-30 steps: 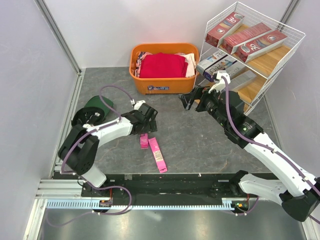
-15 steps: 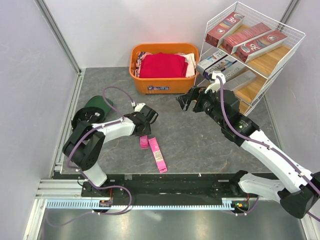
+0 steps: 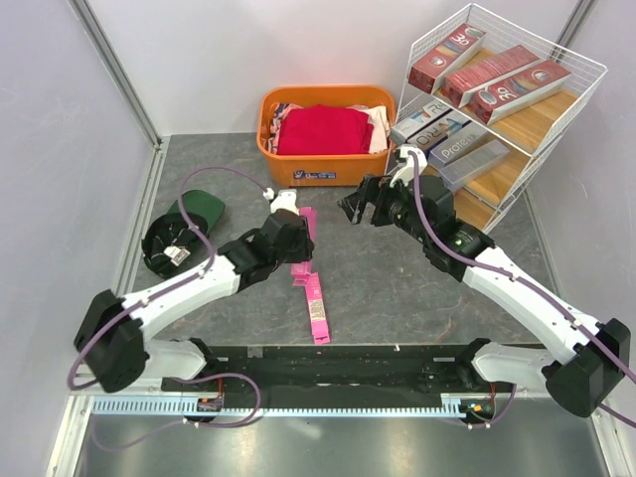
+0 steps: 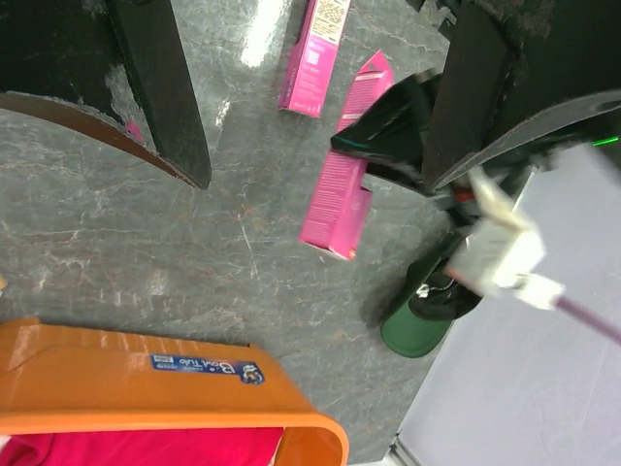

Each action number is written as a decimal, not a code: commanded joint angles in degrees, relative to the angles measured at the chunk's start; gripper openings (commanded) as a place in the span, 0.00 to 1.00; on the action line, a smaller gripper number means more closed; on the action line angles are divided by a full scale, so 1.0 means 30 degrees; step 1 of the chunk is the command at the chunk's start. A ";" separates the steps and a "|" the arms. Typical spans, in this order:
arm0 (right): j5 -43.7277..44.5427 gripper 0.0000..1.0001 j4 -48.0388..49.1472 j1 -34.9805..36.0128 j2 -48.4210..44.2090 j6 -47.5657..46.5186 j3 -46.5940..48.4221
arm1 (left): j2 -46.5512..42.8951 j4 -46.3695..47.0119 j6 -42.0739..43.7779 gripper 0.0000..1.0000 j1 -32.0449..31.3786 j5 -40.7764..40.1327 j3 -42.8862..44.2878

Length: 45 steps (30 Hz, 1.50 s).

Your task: Place and organize the toothpastes onto the shelf

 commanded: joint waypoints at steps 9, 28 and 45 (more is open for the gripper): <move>-0.2467 0.98 0.1901 0.0040 0.1139 0.1337 -0.0073 | -0.3224 0.2823 0.1479 0.35 -0.2966 -0.0291 0.1109; -0.4170 0.63 0.3542 0.0040 0.2253 0.2888 -0.0424 | -0.3370 0.5078 0.1919 0.37 -0.4051 -0.0760 0.2312; 0.1658 0.49 0.3396 -0.0019 -0.2607 0.2392 -0.1537 | -0.5389 0.7709 -0.1999 0.77 0.0829 0.4348 0.0119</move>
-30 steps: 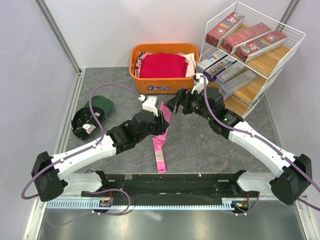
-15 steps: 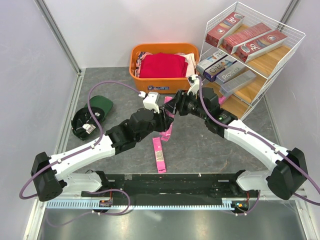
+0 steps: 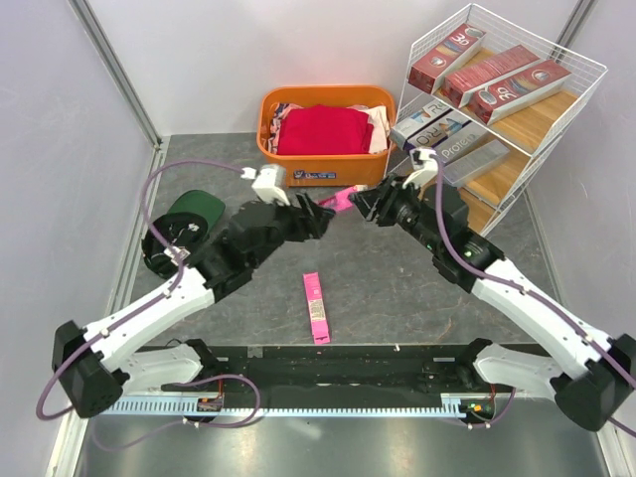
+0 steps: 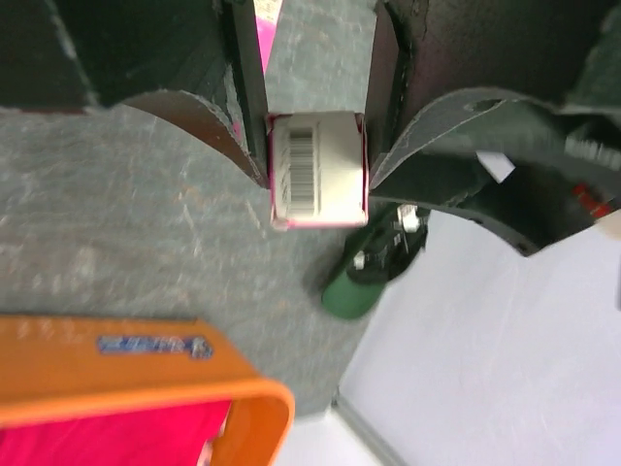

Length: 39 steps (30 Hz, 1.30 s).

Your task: Place and organize the toothpastes onto the shelf

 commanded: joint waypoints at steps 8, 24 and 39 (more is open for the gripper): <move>0.4843 0.49 0.1987 -0.0004 -0.5071 -0.0084 -0.1544 | -0.1810 1.1157 -0.5322 0.92 0.5218 0.9787 -0.4667; 0.5019 0.64 -0.1142 -0.0033 -0.5079 -0.2192 -0.0081 | 0.4811 1.7018 -0.8054 0.97 0.5895 1.7730 -0.3645; 0.9821 0.81 -0.2056 -0.0062 -0.9203 -0.2984 -0.0139 | 1.4240 0.1151 1.0990 0.98 -0.2718 1.2279 0.6167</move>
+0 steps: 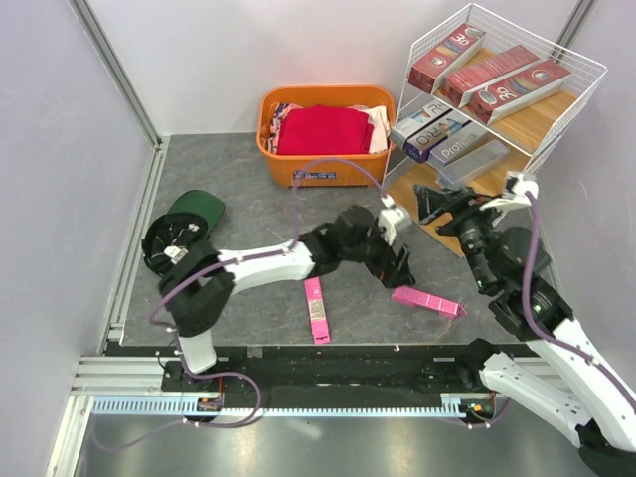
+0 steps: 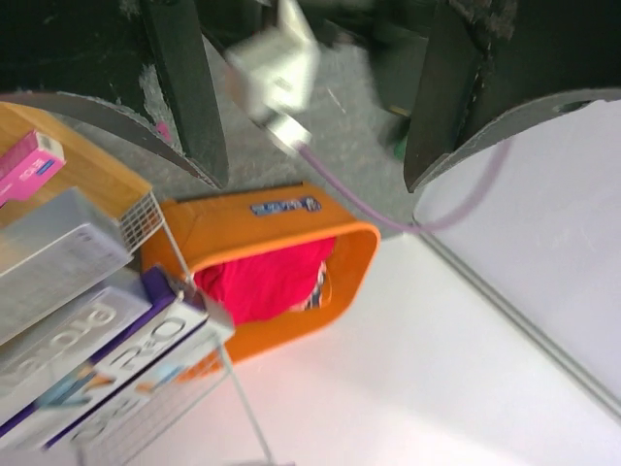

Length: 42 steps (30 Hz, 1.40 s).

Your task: Place and organize the toothpastes onto the shelf

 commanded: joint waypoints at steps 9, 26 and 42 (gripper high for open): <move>0.2499 0.85 0.0151 0.0010 -0.1881 -0.1225 0.1467 | 0.7012 -0.3986 0.8365 0.99 -0.2694 -0.1567 0.5241; 0.2618 0.87 -0.0113 -0.0018 -0.1384 -0.1577 0.1673 | 0.8716 -0.6653 0.6613 0.28 -0.2988 -0.2854 0.6943; -0.2156 0.91 0.0383 -0.0019 0.1837 -0.0875 0.1469 | -0.2962 -0.0913 -0.0624 0.20 0.4504 0.3032 -0.1345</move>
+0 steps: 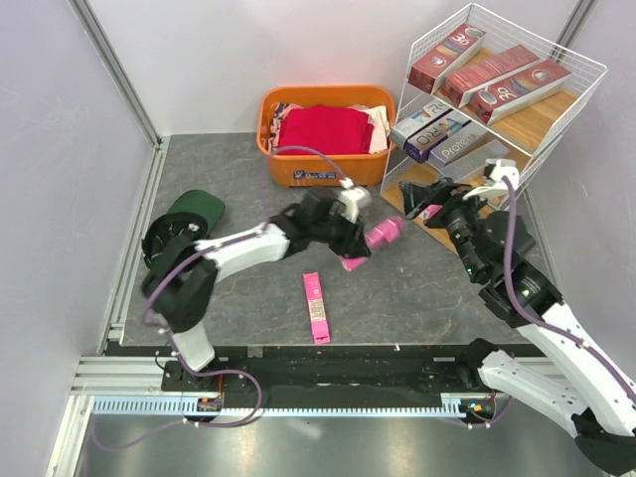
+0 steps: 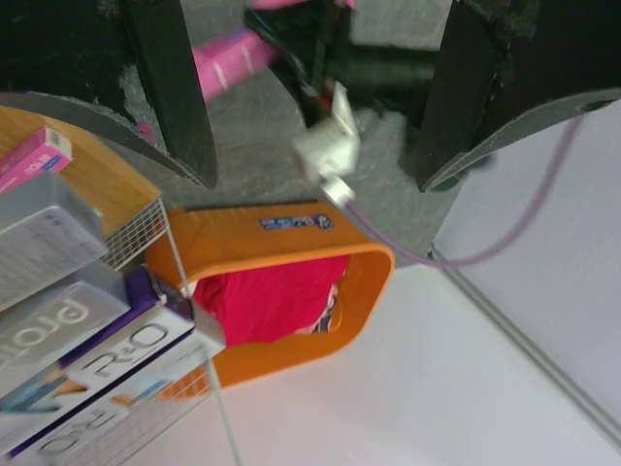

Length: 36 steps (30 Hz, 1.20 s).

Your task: Place and organize the toothpastes onto the shelf

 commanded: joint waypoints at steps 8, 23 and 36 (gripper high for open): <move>-0.6582 0.98 0.2600 0.0018 0.2452 0.1309 -0.0160 | -0.8379 0.8461 -0.8635 0.18 0.5038 0.7045 -0.4648; -1.0597 0.98 0.6116 -0.0040 0.4445 0.2833 -0.1389 | -0.8061 2.4106 -1.8367 0.15 0.5539 1.0302 -0.7260; -1.2678 0.46 1.0221 -0.0041 0.4475 0.4562 -0.2651 | -0.7268 2.4291 -1.8723 0.20 0.5334 1.0771 -0.7318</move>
